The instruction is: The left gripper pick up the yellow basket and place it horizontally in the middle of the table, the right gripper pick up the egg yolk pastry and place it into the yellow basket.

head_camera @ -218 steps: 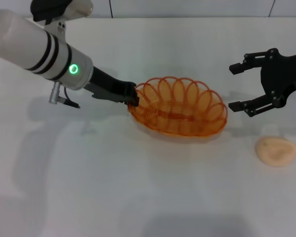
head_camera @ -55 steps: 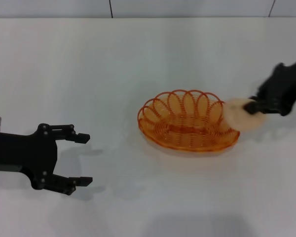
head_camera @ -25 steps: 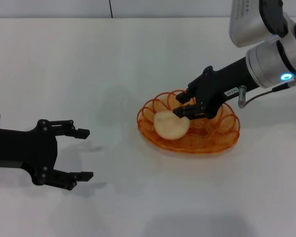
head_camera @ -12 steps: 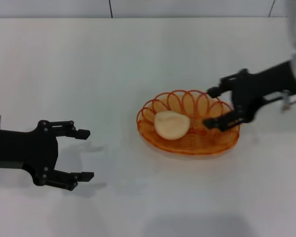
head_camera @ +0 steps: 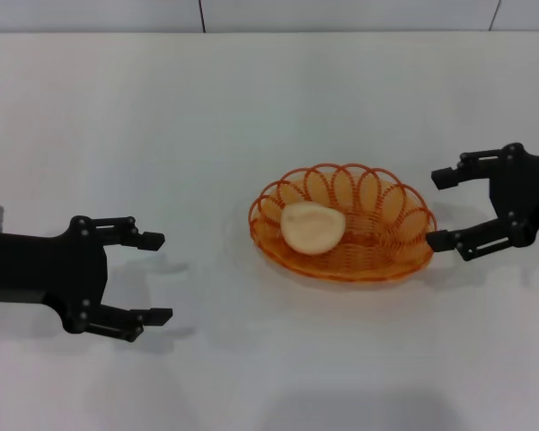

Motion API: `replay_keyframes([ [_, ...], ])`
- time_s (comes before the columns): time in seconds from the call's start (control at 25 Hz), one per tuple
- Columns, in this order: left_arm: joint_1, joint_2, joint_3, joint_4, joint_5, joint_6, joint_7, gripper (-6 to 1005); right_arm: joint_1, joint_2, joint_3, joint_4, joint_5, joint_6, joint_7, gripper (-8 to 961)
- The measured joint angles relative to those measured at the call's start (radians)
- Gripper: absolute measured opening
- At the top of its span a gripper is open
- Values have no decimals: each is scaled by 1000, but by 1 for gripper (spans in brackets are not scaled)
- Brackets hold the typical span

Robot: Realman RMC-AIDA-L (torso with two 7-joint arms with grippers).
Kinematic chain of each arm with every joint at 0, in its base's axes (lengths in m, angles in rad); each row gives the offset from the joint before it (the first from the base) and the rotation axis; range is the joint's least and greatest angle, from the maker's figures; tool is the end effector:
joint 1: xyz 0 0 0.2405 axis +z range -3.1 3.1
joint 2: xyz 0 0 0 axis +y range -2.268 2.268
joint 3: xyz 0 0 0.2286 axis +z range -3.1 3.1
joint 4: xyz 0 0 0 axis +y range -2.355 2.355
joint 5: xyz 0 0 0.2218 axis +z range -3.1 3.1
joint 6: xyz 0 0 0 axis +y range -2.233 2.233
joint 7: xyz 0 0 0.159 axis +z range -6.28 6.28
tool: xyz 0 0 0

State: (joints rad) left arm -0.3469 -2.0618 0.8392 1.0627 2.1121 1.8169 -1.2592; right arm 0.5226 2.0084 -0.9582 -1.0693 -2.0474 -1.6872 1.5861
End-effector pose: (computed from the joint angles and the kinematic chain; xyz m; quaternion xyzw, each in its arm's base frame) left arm -0.2526 0.2812 0.0427 -0.9899 -0.0463 -0.1139 0.0707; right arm 0.1953 0.3411 0.0460 -0.9873 0.0925 0.1013 0.0796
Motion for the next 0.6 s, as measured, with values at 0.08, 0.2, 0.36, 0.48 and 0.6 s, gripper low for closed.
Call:
replay_keyframes([
  [0.08,-4,1,-9,-12,0,-6,3,882,-6,-3,22,32,1,5,-22,872],
  [0.2,-14,4,-35,-33,-2,-8,8,882,-7,-12,54,83,1,9,-56,872],
  [0.36,-46,19,-48,-90,-5,-5,6,882,-8,-16,71,113,5,11,-92,872],
  [0.48,-64,28,-49,-118,-6,-5,5,882,-10,-19,73,143,4,14,-124,872],
  [0.6,-71,30,-49,-122,-10,1,2,882,-7,-27,75,168,4,19,-141,872],
])
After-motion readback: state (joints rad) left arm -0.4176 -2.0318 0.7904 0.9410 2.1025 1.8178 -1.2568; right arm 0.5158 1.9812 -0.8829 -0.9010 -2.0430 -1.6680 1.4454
